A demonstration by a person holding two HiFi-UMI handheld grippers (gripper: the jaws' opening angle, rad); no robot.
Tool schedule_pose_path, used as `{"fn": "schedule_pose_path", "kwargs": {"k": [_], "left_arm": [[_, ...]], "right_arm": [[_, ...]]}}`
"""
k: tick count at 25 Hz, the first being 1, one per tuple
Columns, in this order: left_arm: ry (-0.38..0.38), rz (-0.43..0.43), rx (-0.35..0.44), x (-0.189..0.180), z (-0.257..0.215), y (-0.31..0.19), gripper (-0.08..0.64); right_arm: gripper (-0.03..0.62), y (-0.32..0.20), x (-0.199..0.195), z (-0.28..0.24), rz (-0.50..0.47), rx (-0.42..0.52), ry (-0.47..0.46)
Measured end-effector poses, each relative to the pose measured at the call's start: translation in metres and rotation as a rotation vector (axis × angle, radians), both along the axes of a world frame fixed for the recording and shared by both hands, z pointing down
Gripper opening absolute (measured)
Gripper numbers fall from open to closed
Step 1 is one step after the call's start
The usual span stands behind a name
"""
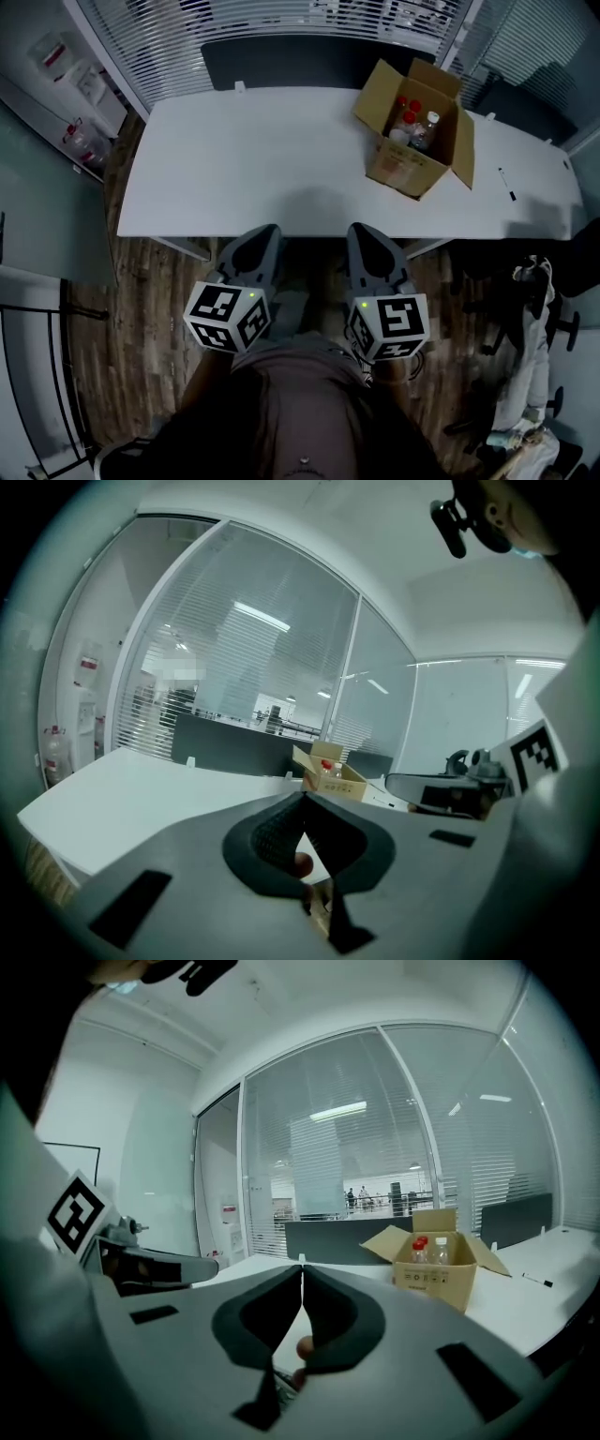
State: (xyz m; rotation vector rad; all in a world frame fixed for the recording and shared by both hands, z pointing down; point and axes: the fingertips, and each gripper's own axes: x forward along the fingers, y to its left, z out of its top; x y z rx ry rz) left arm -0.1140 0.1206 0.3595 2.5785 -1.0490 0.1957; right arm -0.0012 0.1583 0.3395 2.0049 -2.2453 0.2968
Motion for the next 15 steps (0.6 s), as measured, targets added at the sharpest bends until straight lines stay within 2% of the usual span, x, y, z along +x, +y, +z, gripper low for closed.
{"fn": "schedule_pose_path", "kwargs": {"k": [6, 15], "left_arm": [[-0.006, 0.047, 0.022, 0.035, 0.0, -0.049, 0.009], [-0.011, 0.091, 0.018, 0.078, -0.001, -0.141, 0.009]], "right_arm": [[0.025, -0.037, 0.033, 0.007, 0.069, -0.011, 0.021], [0.025, -0.111, 0.113, 0.003, 0.226, -0.027, 0.05]]}}
